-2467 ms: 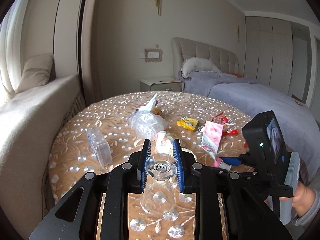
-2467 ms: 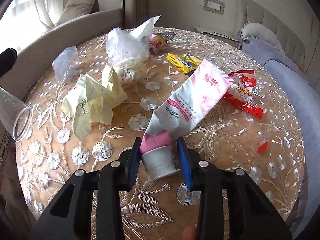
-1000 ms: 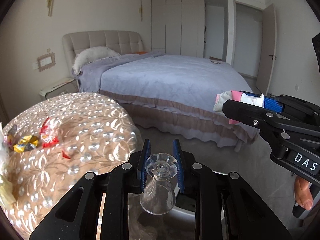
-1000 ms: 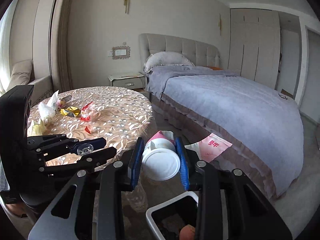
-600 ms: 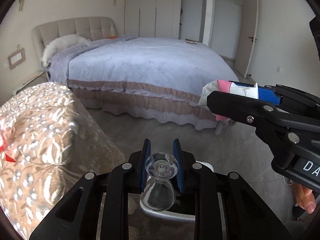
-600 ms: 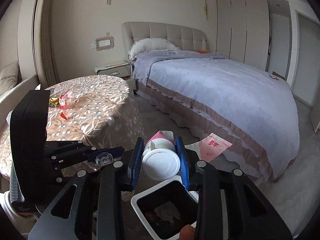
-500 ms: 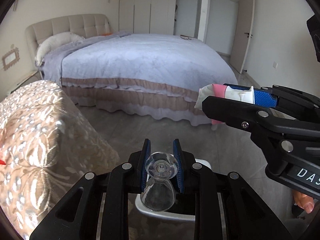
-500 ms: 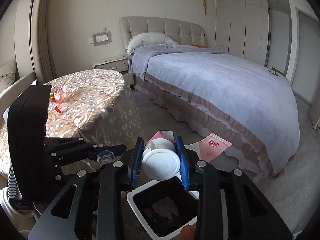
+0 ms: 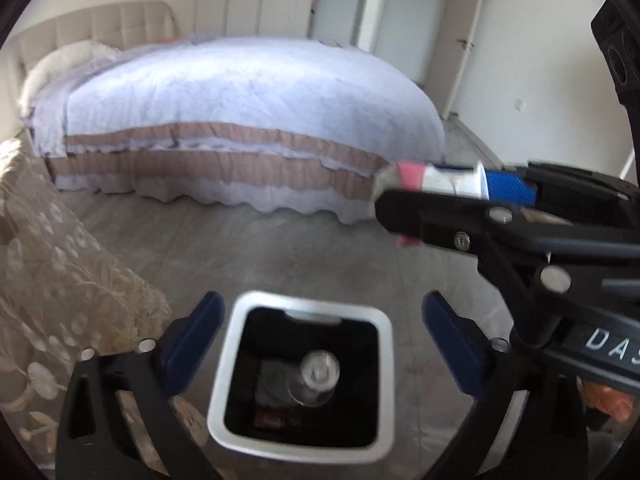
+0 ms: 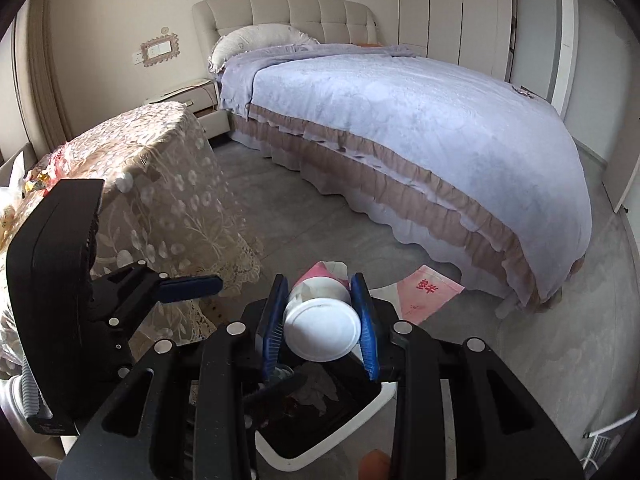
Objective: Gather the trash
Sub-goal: 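Open both tools to drop the clear cup and tube into the bin, then grasp the pale yellow paper with the left tool while the right tool grasps the red wrapper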
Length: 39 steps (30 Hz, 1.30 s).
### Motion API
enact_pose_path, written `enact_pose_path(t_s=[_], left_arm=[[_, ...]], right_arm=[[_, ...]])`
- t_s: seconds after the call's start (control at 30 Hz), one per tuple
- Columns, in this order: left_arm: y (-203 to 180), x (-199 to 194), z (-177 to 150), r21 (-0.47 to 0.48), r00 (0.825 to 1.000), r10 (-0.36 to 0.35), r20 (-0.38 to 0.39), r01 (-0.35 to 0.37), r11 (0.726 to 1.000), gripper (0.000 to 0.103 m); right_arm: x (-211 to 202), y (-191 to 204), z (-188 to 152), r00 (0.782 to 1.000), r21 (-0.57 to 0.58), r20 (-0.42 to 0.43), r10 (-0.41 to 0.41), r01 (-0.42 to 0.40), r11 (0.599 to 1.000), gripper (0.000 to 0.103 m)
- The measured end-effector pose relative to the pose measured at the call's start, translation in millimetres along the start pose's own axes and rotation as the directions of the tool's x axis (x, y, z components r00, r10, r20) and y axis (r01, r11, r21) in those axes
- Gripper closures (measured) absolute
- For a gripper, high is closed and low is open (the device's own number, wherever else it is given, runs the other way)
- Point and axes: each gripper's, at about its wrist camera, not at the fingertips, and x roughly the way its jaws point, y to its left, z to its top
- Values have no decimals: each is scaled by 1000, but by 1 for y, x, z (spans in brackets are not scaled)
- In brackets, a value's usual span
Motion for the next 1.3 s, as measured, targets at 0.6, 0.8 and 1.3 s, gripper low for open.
enact_pose_path(t_s=[0.6, 0.8, 1.3], left_arm=[[45, 13, -43, 44, 976, 122, -181, -116, 992, 5], [46, 26, -56, 87, 967, 130, -220, -113, 990, 5], [30, -73, -7, 33, 988, 150, 34, -151, 988, 5]], right_arm=[[107, 16, -31, 942, 54, -265, 205, -198, 979, 69], [137, 21, -52, 923, 51, -322, 209, -203, 978, 2], [27, 32, 23, 988, -90, 10, 157, -155, 984, 5]])
